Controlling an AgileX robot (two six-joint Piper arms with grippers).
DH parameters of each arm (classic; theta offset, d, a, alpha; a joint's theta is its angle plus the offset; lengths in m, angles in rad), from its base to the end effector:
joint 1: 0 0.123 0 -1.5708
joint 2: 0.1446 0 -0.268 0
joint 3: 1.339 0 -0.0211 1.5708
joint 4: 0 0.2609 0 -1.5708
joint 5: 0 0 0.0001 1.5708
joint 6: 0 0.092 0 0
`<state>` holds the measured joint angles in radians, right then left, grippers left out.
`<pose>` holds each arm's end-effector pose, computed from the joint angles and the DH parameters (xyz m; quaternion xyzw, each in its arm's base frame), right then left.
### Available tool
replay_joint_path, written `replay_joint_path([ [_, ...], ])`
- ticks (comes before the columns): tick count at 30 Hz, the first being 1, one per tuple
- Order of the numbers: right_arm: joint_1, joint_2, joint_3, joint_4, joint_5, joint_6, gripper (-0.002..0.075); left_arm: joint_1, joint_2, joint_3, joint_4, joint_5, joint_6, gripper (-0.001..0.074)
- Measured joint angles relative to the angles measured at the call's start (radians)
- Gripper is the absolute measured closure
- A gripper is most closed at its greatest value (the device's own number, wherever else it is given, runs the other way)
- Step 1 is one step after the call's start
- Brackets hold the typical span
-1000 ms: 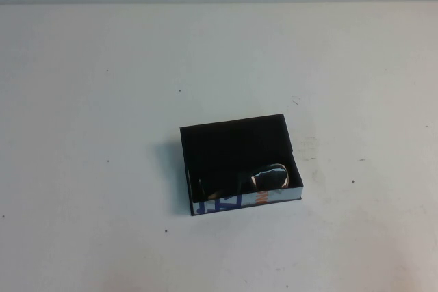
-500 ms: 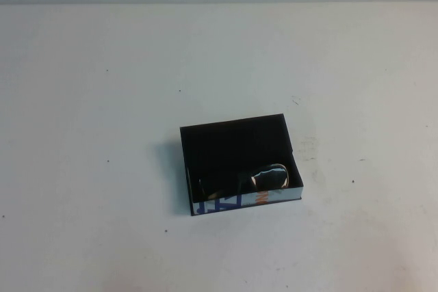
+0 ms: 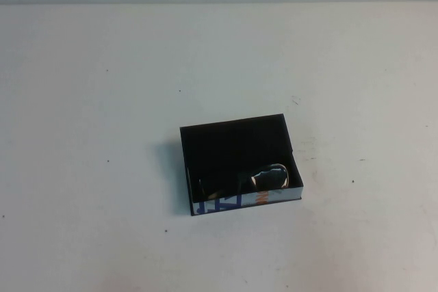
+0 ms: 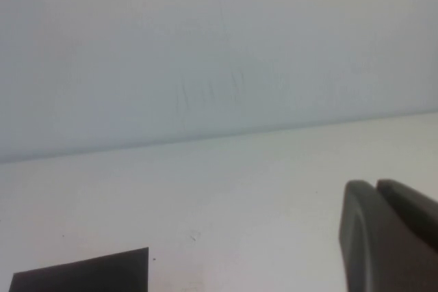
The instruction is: Take glasses out of glasses case
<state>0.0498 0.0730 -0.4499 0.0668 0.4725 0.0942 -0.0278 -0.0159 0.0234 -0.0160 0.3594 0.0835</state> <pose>0.0539 0.0055 0.3157 0.0262 0.7093 0.0823 0.6996 0.0810 -0.0028 0.1737 0.0401 0.7977 0.0100 0.6016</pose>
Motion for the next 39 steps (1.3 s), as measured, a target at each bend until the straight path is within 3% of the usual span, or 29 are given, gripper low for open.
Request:
replay_joint_path([
  [15, 0.0, 0.187, -0.002, 0.031, -0.081, 0.0, 0.0741, 0.0, 0.0, 0.0, 0.0, 0.0, 0.0, 0.074],
  [19, 0.0, 0.215, -0.021, 0.023, -0.067, -0.094, 0.0742, 0.0, 0.0, 0.0, 0.0, 0.0, 0.0, 0.074],
  [23, 0.0, 0.311, -0.153, 0.015, 0.055, -0.256, 0.0742, 0.0, 0.0, 0.0, 0.0, 0.0, 0.0, 0.074],
  [28, 0.036, 0.531, -0.389, -0.02, 0.2, -0.333, 0.0742, 0.0, 0.0, 0.0, 0.0, 0.0, 0.0, 0.074],
  [35, 0.204, 0.943, -0.685, -0.044, 0.47, -0.387, 0.0731, 0.0, 0.0, 0.0, 0.0, 0.0, 0.0, 0.074],
  [39, 0.297, 1.141, -0.818, -0.046, 0.572, -0.436, 0.0641, 0.0, 0.0, 0.0, 0.0, 0.0, 0.0, 0.074],
])
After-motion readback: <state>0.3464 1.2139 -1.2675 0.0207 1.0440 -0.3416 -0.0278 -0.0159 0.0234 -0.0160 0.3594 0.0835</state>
